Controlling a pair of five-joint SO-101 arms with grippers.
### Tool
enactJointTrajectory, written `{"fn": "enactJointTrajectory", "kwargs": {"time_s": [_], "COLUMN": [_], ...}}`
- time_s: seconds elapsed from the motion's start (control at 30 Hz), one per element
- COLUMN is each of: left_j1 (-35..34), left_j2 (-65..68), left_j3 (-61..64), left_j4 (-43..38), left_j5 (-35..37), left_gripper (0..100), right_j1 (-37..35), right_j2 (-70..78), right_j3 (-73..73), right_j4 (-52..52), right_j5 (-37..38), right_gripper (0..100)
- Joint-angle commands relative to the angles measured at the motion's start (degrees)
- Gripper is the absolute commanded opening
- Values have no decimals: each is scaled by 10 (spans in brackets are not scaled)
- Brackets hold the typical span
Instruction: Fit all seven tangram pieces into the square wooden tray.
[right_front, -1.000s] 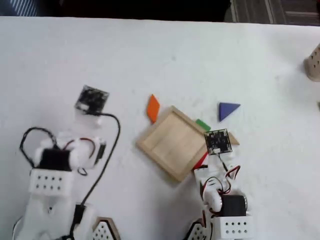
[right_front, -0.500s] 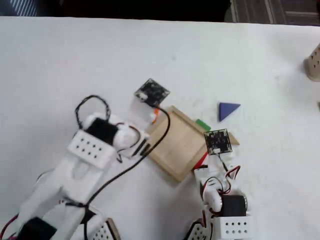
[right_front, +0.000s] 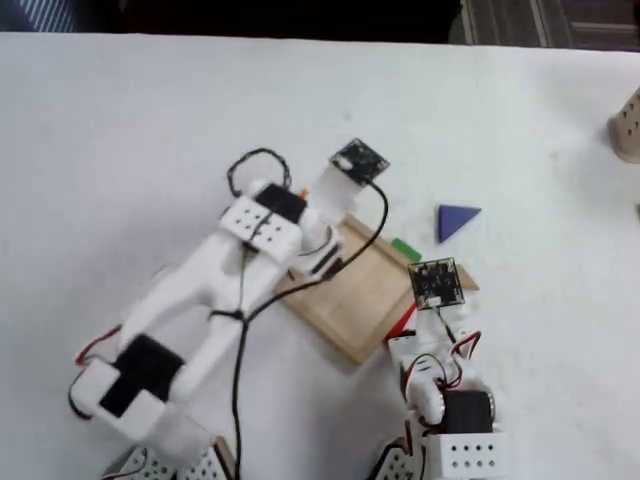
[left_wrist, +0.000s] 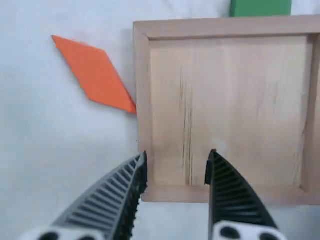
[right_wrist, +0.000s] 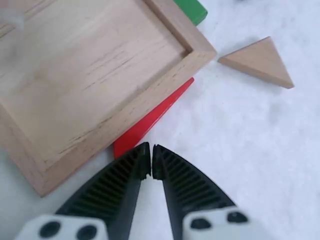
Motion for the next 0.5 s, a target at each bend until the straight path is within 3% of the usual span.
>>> {"fn": "enactJointTrajectory", "kwargs": {"time_s": [0.0,0.23,0.47], "left_j1": [-17,-70,-55], "left_j2": [32,107,191], "left_j3": [-55,-119,-149], "left_j4": [-14,-15,-15], "left_j5": [-28,-49,-69], "left_gripper": [203,203,203], "right_j1": [1,1,1], "right_j2": [-7,-7,-7], "right_j3": [4,4,4], "right_j4": [4,4,4], "right_j5": [-4,-4,-4], "right_gripper": [18,18,18]}}
